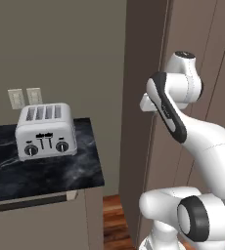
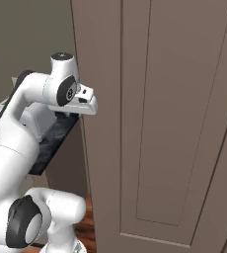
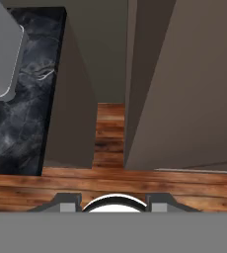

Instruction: Open the dishwasher door and pull out the top rack.

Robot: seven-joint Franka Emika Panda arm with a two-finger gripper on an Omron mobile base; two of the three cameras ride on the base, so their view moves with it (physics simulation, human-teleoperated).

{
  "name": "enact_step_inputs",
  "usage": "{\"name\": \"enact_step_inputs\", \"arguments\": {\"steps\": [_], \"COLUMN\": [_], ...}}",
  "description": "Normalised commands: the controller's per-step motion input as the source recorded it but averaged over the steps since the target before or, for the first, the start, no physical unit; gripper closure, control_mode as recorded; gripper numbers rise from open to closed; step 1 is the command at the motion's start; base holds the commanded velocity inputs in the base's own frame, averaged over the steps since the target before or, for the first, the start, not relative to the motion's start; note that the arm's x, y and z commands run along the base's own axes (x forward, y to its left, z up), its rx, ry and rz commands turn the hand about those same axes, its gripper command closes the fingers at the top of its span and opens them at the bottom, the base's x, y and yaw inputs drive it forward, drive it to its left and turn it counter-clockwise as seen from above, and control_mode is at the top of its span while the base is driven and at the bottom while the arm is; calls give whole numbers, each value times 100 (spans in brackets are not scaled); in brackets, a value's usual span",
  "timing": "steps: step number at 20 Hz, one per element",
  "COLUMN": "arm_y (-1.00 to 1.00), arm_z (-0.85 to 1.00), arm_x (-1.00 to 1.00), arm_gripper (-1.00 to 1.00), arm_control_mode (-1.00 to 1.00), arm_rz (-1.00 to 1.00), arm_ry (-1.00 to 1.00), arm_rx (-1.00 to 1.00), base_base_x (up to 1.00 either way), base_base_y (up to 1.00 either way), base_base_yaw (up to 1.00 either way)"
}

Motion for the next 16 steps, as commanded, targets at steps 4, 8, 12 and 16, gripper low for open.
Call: {"name": "enact_step_inputs", "arguments": {"steps": [4,8,12,16], "arm_y": [0,0,0,0], "arm_z": [0,0,0,0], "arm_x": [0,0,0,0], "arm_gripper": [-100,-100,-100,-100], "arm_control_mode": [100,100,100,100], "arm_rz": [0,0,0,0], "arm_ry": [0,0,0,0], "arm_rx": [0,0,0,0], "base_base_x": [0,-5,-8,-11], "base_base_y": [0,0,0,0], "base_base_yaw": [1,30,43,42]}}
